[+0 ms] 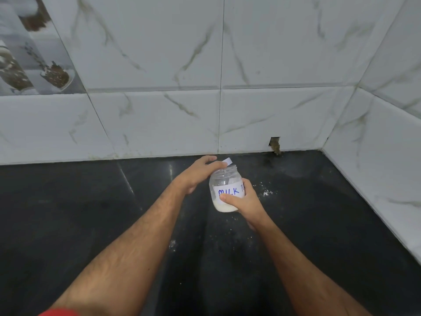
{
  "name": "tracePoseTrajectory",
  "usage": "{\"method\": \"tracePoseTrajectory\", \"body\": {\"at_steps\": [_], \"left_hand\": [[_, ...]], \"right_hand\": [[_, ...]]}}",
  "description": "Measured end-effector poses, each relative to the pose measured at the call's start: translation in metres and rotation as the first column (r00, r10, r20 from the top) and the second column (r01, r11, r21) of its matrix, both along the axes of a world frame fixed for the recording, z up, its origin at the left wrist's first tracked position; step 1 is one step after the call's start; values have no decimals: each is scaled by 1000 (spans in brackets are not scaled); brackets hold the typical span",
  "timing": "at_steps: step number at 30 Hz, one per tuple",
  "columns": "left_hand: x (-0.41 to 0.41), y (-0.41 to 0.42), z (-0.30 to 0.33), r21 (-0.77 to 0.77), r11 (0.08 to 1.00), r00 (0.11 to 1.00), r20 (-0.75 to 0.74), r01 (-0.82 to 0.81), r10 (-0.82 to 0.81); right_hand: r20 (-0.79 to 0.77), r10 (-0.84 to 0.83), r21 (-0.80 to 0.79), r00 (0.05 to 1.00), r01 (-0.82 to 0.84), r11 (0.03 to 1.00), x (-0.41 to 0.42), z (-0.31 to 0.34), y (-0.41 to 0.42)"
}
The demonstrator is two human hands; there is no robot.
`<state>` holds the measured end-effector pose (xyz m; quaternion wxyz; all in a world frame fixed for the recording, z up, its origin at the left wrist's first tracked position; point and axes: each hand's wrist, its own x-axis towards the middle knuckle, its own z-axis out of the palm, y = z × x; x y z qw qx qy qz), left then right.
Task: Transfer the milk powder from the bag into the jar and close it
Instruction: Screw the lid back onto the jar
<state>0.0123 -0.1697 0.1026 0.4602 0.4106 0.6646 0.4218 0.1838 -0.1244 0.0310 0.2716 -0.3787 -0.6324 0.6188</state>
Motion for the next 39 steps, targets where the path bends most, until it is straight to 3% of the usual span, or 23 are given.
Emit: {"method": "tracePoseTrajectory", "body": {"at_steps": [3, 8, 14, 20, 25, 29, 33, 36, 39], "left_hand": [[2, -3, 9, -45, 987, 981, -117, 151, -155], [0, -11, 17, -36, 984, 974, -144, 172, -176], [4, -4, 7, 58, 998, 994, -105, 22, -16], [15, 12, -1, 9, 993, 954, -278, -114, 112], [25, 18, 1, -32, 970, 895, -394, -240, 208], [27, 17, 0, -70, 961, 903, -366, -269, 226], [19, 8, 0, 36, 983, 949, -257, -181, 184], [12, -1, 8, 113, 991, 984, -156, -74, 91], [8, -11, 11, 170, 985, 994, -102, -8, 25]], "right_hand": [[8, 58, 19, 998, -58, 998, -2, 1, -6], [32, 103, 25, 994, -103, 994, -3, 9, -9], [59, 172, 0, 983, -173, 985, -6, 13, -6], [181, -28, 179, 983, -5, 984, -14, 13, -13], [360, -293, 524, 886, 67, 849, -25, 15, -29], [414, -339, 615, 845, 15, 788, -25, 17, -33], [386, -213, 446, 898, 20, 895, -22, 22, -24], [191, -10, 176, 981, -24, 984, -16, 28, -16], [-58, 166, -71, 984, -170, 983, -9, 29, -14]]}}
